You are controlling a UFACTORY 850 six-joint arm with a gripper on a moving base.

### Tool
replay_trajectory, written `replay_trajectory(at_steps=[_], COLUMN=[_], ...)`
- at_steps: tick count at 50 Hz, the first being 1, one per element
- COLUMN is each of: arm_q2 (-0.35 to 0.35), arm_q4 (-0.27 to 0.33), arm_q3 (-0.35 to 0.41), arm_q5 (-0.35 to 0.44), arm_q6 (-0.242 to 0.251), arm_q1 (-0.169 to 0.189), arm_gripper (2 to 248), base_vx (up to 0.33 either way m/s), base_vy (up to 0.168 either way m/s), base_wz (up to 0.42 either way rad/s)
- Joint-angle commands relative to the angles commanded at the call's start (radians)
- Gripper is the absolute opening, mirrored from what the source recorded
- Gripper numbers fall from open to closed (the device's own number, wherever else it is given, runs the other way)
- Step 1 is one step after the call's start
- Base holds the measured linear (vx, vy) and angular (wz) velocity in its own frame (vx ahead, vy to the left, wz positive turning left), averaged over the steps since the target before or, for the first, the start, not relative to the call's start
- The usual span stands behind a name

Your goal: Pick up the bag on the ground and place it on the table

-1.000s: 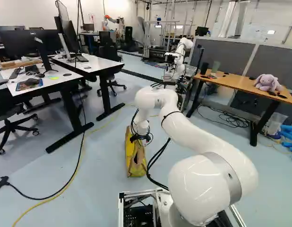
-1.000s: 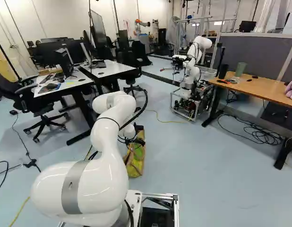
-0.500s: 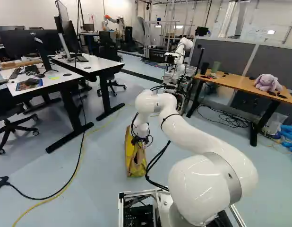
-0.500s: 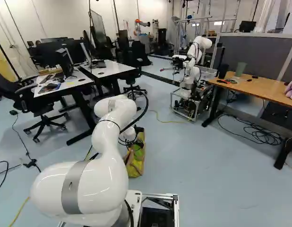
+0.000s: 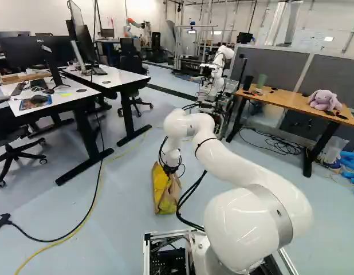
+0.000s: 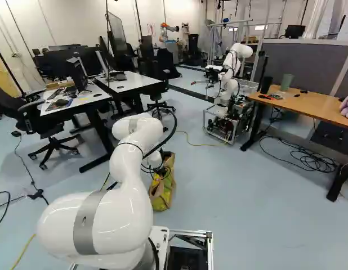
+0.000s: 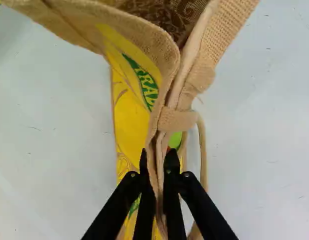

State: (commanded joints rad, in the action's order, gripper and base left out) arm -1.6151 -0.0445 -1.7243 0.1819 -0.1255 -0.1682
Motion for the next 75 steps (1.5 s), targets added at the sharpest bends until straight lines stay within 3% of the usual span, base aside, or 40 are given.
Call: replay_trajectory(at_steps=[19,75], arm_q2=[0.009,0.215], arm_q4=[0.000,0.000], arm_q3=[0.009,0.204], arm_q5=[0.000,-0.004], arm_q6=[0.000,0.000], arm_q1=[0.000,0.000], arm_gripper=[22,22], base_vx=[0.000,0.000], base_vy=[0.000,0.000], base_wz=[0.000,0.000])
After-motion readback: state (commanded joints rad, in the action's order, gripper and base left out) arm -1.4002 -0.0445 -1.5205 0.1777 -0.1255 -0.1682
